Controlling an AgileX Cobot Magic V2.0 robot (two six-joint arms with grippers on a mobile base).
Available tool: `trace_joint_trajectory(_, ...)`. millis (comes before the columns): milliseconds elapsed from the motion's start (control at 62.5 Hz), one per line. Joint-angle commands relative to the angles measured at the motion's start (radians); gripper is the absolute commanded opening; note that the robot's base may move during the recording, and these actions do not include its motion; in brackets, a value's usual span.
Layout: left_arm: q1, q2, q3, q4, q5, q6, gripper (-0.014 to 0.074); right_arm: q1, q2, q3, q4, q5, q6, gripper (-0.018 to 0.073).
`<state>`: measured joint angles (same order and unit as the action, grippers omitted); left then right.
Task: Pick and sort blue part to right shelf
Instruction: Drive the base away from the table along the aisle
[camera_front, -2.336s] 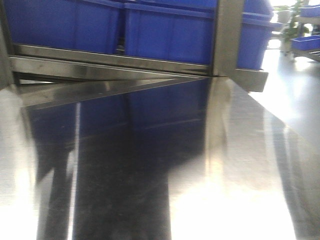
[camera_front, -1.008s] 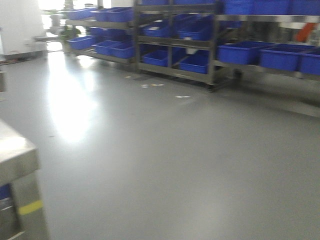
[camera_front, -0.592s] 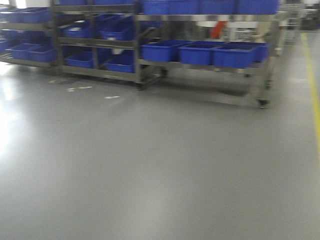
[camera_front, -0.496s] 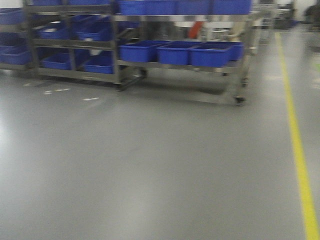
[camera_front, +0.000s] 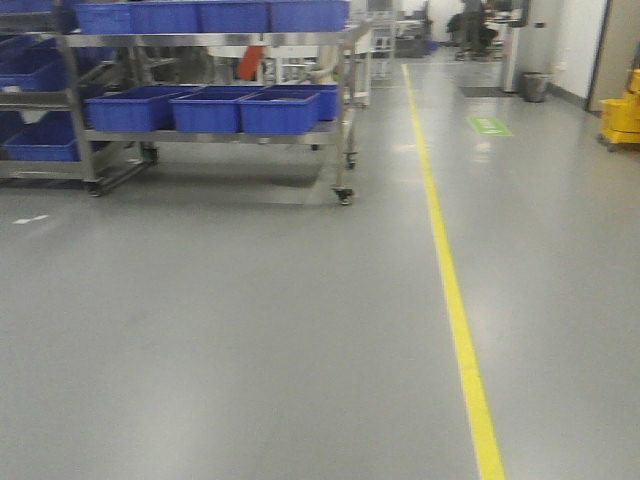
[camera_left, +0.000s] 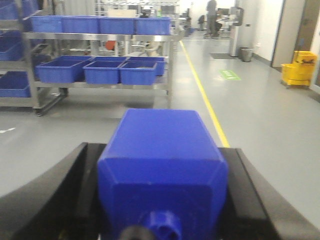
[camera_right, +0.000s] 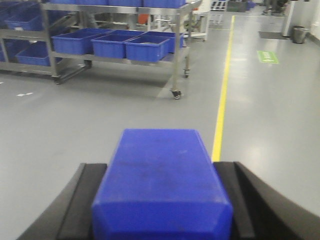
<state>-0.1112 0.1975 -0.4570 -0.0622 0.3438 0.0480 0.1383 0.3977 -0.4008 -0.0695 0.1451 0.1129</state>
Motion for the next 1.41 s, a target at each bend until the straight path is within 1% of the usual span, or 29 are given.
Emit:
trace_joint_trajectory(0, -0.001, 0.008, -0.029, -0.003, -0.096, -0.001, 0.0333, -0.005, 0.003, -0.031, -0.011, -0.091, -0.002, 0.0368)
trace_joint_trajectory(1392, -0.001, 0.008, -0.029, -0.003, -0.096, -0.001, 0.0333, -0.005, 0.003, -0.031, -0.011, -0.091, -0.002, 0.0368)
